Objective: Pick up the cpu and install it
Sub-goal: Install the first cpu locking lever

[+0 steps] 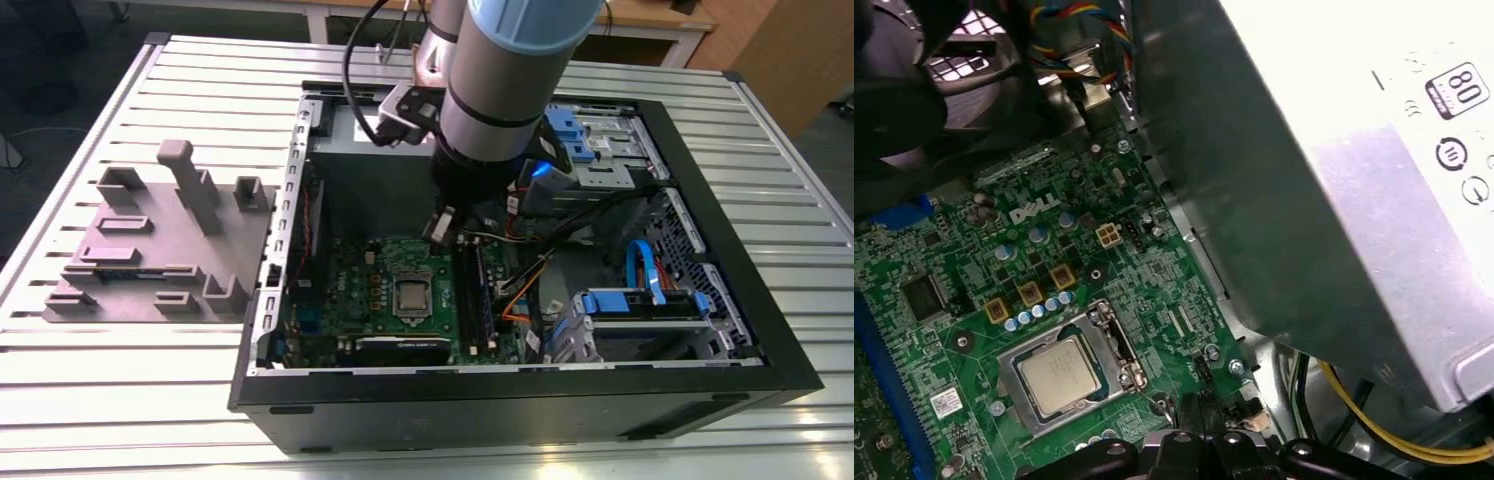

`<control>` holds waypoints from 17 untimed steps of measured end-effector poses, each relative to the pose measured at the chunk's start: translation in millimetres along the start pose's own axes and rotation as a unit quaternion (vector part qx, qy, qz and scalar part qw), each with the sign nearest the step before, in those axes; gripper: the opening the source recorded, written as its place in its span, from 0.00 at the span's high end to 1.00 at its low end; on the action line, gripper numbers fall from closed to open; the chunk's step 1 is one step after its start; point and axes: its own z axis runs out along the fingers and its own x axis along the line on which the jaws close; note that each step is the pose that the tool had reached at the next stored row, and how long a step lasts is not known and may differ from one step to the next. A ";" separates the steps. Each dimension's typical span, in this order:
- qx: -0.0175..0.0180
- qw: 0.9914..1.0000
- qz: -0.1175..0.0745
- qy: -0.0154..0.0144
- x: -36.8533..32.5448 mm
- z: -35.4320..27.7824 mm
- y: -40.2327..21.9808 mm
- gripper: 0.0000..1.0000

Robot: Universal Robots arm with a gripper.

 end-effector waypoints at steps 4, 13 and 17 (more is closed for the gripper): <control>0.000 1.000 -0.001 0.000 3.5 -0.4 -1.8 0.89; 0.000 1.000 -0.002 0.000 10.5 -1.2 -4.4 0.89; -0.001 1.000 -0.003 -0.001 14.4 -1.7 -6.3 0.89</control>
